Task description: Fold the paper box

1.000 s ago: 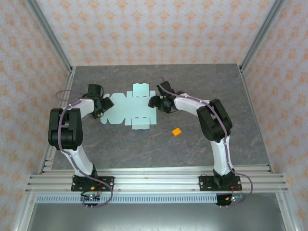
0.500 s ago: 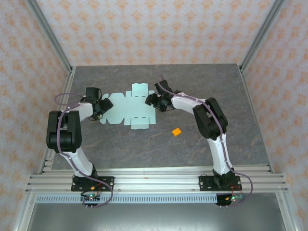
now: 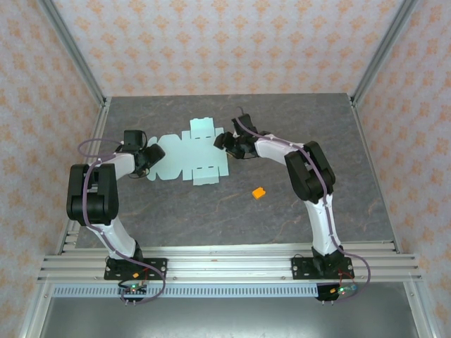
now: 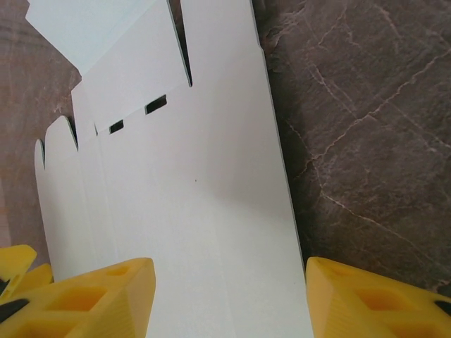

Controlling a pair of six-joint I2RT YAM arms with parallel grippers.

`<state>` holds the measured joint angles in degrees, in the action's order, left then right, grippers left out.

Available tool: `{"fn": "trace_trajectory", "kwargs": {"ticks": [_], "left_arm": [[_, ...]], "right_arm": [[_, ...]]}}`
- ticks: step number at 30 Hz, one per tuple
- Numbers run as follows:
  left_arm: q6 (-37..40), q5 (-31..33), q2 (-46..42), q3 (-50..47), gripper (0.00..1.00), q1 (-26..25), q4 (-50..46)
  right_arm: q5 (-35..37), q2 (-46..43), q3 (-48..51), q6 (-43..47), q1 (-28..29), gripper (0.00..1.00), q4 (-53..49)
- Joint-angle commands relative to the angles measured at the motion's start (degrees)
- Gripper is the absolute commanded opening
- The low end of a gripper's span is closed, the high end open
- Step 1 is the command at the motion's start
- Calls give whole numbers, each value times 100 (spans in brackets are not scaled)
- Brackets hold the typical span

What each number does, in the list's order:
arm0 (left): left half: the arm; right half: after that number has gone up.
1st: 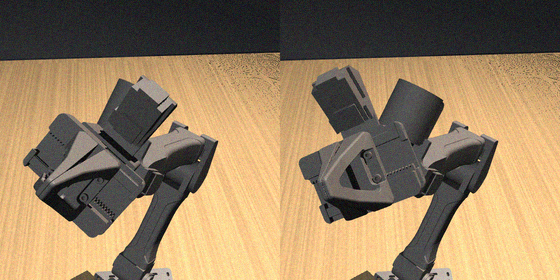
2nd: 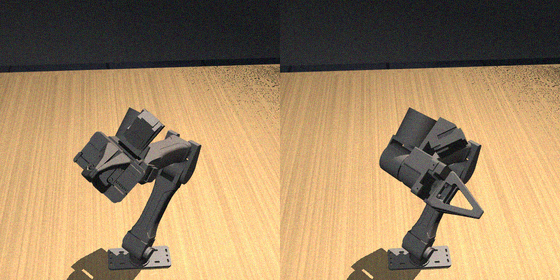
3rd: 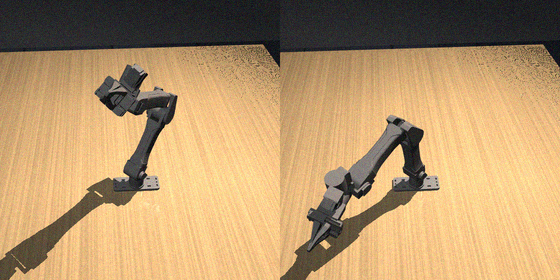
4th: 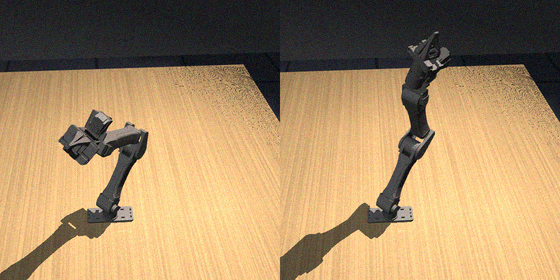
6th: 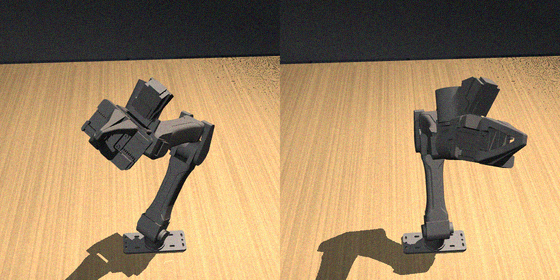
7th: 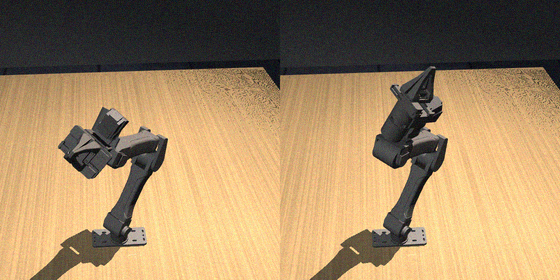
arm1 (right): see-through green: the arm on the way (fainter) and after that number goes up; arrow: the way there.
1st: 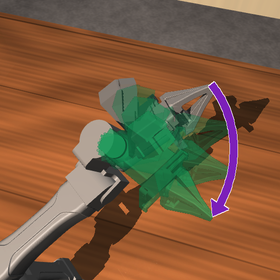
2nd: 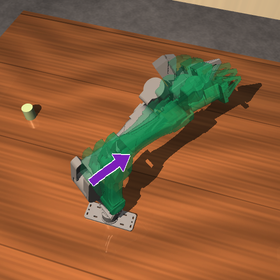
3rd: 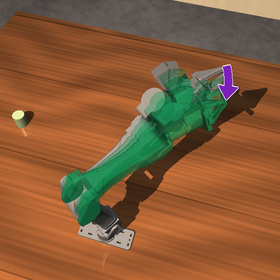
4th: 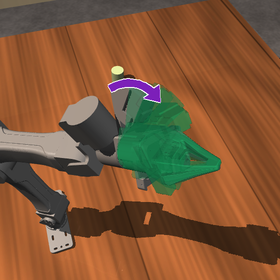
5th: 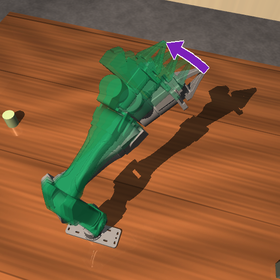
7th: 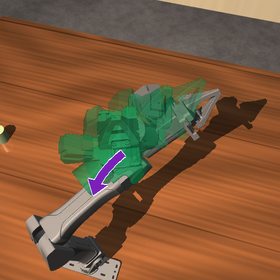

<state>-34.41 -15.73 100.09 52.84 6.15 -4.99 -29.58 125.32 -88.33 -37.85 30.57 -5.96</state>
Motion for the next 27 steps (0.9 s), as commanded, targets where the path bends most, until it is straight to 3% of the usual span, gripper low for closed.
{"fn": "trace_trajectory", "kwargs": {"ticks": [1, 12, 27], "left_arm": [[-127, -954, 173, -252, 82, -184, -248], [-101, -1134, 37, -244, 82, -185, -342], [-93, -1291, -77, -395, 81, -250, -309]], "right_arm": [[-694, -354, 197, 223, 86, 57, 487], [-1529, -989, 1044, 795, -125, 56, 1193], [-1928, -1634, 1865, 724, -188, 55, 2346]]}}
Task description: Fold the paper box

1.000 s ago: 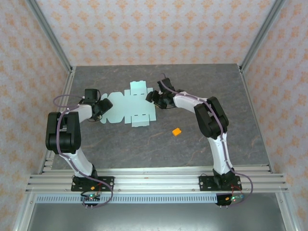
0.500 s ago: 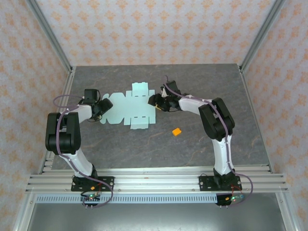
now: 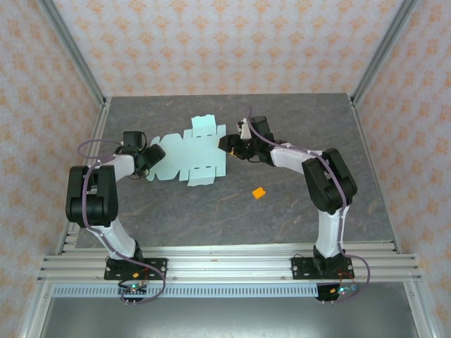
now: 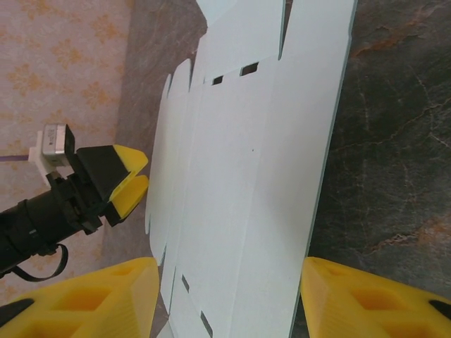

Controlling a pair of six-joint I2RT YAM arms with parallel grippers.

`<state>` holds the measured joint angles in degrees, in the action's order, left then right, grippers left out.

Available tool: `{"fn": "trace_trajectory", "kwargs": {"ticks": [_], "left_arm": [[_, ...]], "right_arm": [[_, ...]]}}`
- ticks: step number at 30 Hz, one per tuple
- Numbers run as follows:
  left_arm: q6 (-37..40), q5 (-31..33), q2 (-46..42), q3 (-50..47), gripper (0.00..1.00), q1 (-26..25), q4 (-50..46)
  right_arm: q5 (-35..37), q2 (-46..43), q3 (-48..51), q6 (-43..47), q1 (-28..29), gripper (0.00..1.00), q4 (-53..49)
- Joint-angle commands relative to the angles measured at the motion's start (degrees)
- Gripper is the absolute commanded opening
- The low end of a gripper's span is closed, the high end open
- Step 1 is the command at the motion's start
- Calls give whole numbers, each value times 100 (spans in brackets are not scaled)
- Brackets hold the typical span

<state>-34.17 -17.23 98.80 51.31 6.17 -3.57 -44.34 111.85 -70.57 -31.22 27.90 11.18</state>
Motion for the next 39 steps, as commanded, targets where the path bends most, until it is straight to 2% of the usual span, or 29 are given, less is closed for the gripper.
{"fn": "trace_trajectory", "kwargs": {"ticks": [1, 15, 26, 29, 33, 39], "left_arm": [[-116, -1158, 43, -253, 81, -256, -443], [-229, -1371, -214, -387, 81, -417, -423], [-492, -1397, -624, -632, 81, -678, -311], [-471, -1339, -654, -631, 82, -696, -361], [-324, -1109, -661, -547, 81, -697, -543], [-265, -979, -583, -480, 81, -691, -562]], "right_arm": [[-475, -326, 124, 39, 76, 55, 741], [-333, -668, 404, -232, 84, 56, 1869], [1187, -804, 96, -1080, 260, 51, 1420], [1506, -874, -21, -1101, 260, 44, 915], [1969, -913, -603, -539, 260, 37, -855], [1855, -898, -823, 28, 199, 23, -1712]]}}
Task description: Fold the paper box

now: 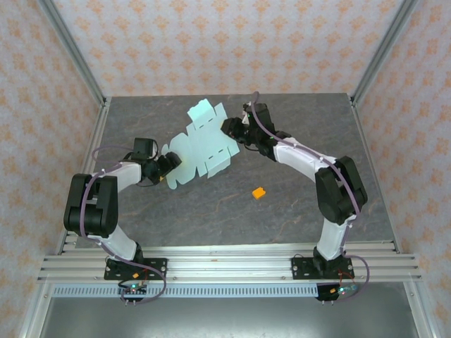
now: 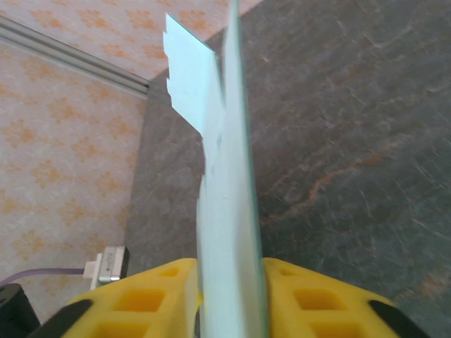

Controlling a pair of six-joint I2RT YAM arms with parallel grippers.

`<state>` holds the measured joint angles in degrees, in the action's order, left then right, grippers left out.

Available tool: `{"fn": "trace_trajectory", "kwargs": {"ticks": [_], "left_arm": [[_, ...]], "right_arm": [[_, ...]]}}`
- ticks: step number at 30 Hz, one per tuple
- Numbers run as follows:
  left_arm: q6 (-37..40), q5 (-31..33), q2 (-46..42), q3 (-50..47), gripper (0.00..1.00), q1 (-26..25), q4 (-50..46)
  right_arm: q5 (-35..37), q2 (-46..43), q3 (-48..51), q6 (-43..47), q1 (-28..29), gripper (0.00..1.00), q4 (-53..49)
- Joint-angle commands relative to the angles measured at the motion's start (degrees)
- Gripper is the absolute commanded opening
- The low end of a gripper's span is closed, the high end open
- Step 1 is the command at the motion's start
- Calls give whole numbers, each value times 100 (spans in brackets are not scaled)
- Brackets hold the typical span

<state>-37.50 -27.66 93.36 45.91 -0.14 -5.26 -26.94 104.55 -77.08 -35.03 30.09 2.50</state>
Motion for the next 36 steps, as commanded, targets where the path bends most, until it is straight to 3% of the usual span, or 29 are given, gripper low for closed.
{"fn": "trace_trajectory", "kwargs": {"ticks": [1, 13, 19, 25, 31, 36], "left_arm": [[75, 51, -29, 63, 81, -63, -388], [126, 107, -276, 120, 81, -60, -552], [375, 736, -797, 156, 82, -65, -813], [652, 561, -1707, 125, 83, -266, 488], [2357, 5, -1549, 636, 83, -811, 1832], [3560, -1234, -800, 1648, 83, -812, 1307]], "right_arm": [[79, -160, -175, 448, -40, 21, -881], [-738, 65, -657, 1169, -234, 9, -1774], [-1475, -362, -558, 2162, -636, 4, -2175], [-2233, -985, -563, 3560, -1150, 0, -2707], [-2913, -1469, -578, 4236, -1629, 0, -2928], [-3270, -1786, -789, 4827, -1761, 0, -3369]]}}
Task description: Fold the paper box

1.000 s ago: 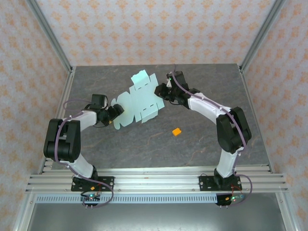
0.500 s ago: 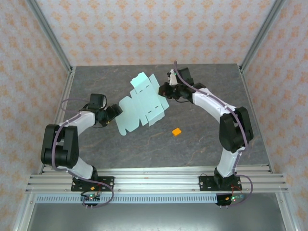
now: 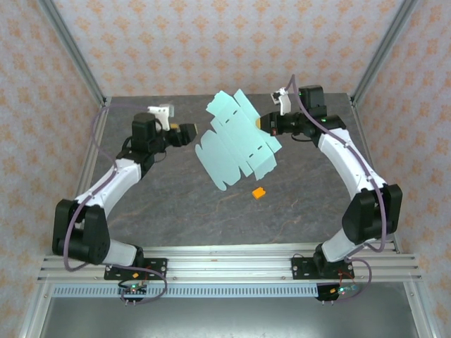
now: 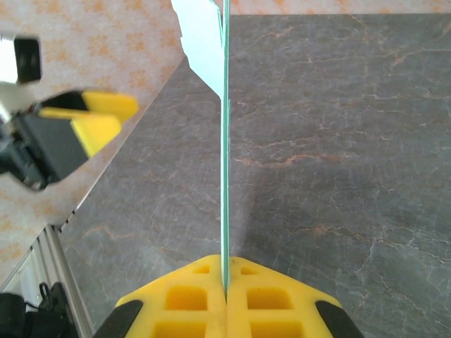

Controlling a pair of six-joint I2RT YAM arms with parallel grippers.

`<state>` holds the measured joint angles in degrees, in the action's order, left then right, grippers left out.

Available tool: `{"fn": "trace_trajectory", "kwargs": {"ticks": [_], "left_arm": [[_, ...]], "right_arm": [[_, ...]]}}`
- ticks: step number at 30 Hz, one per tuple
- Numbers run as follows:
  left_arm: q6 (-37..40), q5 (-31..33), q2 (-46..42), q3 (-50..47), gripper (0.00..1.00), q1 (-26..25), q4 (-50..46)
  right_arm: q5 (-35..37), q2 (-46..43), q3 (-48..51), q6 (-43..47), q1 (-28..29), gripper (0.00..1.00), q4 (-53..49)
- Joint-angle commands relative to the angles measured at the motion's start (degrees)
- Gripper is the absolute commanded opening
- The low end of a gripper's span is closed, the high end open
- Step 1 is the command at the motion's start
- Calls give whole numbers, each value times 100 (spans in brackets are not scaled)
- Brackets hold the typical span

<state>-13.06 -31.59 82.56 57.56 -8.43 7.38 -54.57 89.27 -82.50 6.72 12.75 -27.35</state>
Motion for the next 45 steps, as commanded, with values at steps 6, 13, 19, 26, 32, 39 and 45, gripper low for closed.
{"fn": "trace_trajectory", "kwargs": {"ticks": [6, 13, 19, 26, 32, 39, 45], "left_arm": [[2375, -2313, 588, 1408, 83, -13, -979], [3546, -3045, 1174, 2781, 78, -123, -2963], [4455, -3739, 1542, 3622, 53, -284, -4396], [4813, -3884, 1549, 3855, 25, -307, -4987], [4938, -3837, 1457, 3950, 10, -304, -5314], [5168, -3804, 1376, 4078, 0, -308, -5798], [5286, -3784, 1369, 4132, 0, -317, -5971]], "right_arm": [[-732, -367, -697, 1503, -45, 0, -1181], [-1193, -302, -1025, 2216, -45, 0, -1682], [-1283, -187, -1215, 2626, -46, 0, -1892], [-955, -16, -1392, 3124, -51, 0, -2228], [-735, 63, -1383, 3612, -45, 1, -2410], [-376, 76, -1365, 3782, 14, 9, -2492], [-296, 106, -1412, 3923, 69, 17, -2641]]}}
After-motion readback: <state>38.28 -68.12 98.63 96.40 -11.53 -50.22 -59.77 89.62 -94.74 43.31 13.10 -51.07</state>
